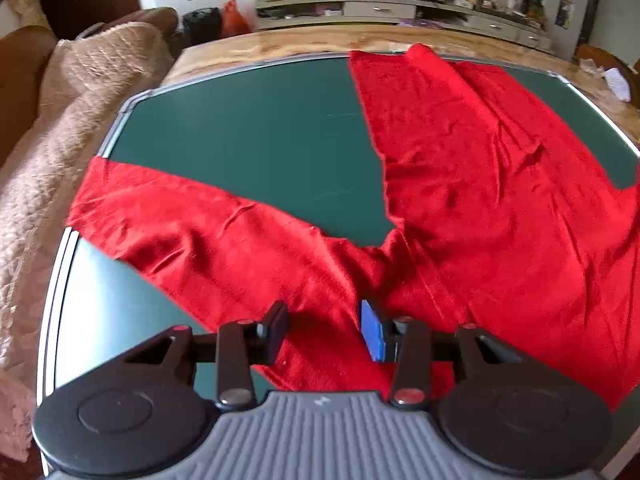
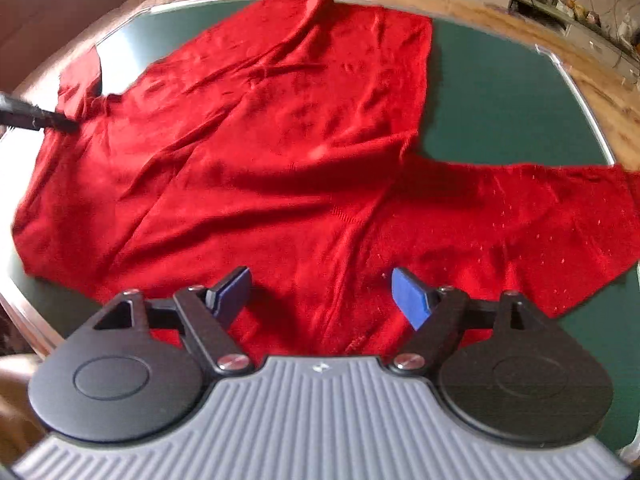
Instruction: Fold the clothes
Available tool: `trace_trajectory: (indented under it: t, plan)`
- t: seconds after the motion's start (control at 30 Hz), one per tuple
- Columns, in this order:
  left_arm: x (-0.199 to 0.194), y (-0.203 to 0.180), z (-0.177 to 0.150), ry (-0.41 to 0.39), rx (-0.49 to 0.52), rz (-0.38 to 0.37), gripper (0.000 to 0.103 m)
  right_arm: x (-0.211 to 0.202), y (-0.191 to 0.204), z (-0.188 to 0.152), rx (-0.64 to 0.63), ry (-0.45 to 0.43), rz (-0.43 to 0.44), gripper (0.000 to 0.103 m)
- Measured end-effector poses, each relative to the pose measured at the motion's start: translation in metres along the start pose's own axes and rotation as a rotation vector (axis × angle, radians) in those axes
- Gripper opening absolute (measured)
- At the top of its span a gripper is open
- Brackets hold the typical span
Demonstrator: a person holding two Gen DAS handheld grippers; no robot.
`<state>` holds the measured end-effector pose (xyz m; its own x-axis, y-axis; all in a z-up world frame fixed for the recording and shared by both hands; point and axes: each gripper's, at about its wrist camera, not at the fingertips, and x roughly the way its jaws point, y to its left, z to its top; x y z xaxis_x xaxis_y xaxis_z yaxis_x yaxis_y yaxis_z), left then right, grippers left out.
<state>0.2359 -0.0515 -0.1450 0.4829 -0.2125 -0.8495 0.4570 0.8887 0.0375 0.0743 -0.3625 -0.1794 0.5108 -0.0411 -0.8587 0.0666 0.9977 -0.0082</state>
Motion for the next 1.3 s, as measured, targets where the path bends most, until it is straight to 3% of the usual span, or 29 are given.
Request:
trace_trajectory:
  t: [0.33, 0.5, 0.73, 0.8, 0.87, 0.97, 1.03, 1.13, 1.3]
  plan:
    - [-0.008, -0.002, -0.024, -0.015, -0.114, 0.08, 0.046, -0.006, -0.013, -0.008, -0.006, 0.042, 0.014, 0.085]
    - [-0.014, -0.004, -0.032, -0.007, -0.148, 0.04, 0.045, -0.009, -0.012, -0.008, -0.018, 0.066, 0.015, 0.085]
    - [-0.031, -0.057, -0.041, -0.054, 0.024, -0.152, 0.049, -0.018, -0.011, -0.015, -0.03, 0.088, 0.016, 0.085]
    - [-0.027, -0.065, -0.041, -0.028, 0.05, -0.219, 0.052, -0.022, -0.009, -0.015, -0.031, 0.085, 0.005, 0.086]
    - [-0.027, -0.074, -0.043, -0.03, 0.111, -0.191, 0.052, -0.028, -0.006, -0.015, -0.036, 0.072, -0.014, 0.086]
    - [-0.029, -0.081, -0.047, -0.019, 0.191, -0.155, 0.052, -0.044, -0.001, -0.014, -0.044, 0.032, 0.025, 0.086]
    - [-0.031, -0.08, -0.051, -0.009, 0.17, -0.155, 0.052, -0.044, 0.008, -0.014, -0.098, 0.052, 0.019, 0.086]
    - [-0.036, -0.08, -0.061, -0.01, 0.16, -0.145, 0.052, -0.033, 0.013, -0.021, -0.183, 0.1, -0.067, 0.086]
    - [-0.045, -0.083, -0.075, -0.006, 0.12, -0.146, 0.053, -0.036, -0.006, -0.022, -0.104, 0.14, -0.01, 0.086]
